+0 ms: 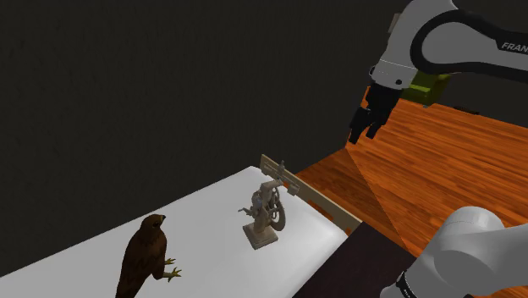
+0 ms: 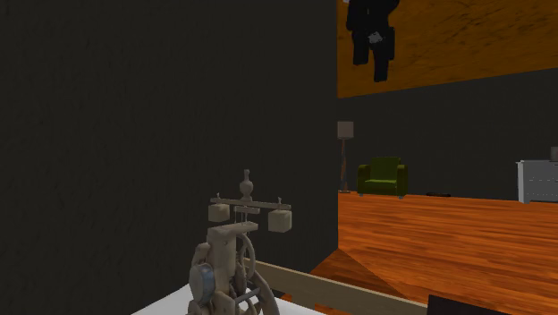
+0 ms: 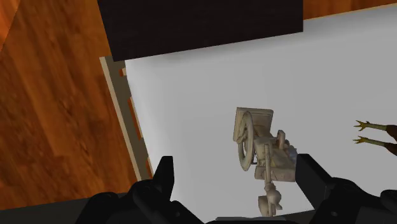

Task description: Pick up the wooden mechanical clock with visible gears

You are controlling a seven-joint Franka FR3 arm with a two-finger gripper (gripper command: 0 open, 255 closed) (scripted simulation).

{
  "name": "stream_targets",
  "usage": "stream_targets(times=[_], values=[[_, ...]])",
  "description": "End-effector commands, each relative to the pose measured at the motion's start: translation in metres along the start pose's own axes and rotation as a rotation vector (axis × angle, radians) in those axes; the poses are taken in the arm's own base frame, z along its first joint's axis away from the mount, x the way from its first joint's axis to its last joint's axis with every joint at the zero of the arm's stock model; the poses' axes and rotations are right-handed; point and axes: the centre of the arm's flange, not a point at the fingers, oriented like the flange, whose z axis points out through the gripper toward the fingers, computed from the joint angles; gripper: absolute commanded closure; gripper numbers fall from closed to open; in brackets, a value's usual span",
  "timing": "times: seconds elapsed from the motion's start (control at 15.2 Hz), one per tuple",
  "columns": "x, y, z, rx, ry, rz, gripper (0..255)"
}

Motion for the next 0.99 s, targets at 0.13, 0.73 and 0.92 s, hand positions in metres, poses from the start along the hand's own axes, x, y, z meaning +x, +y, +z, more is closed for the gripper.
stream_targets(times=[0.13,0.73,0.92], values=[[0.008,-0.006,0.022,0.01,0.026,-0.013,0],[0.052,-0.037,0.118,0.057,0.143,-0.069,0],[0.069,-0.049,0.148,0.073,0.182,-0.088,0]])
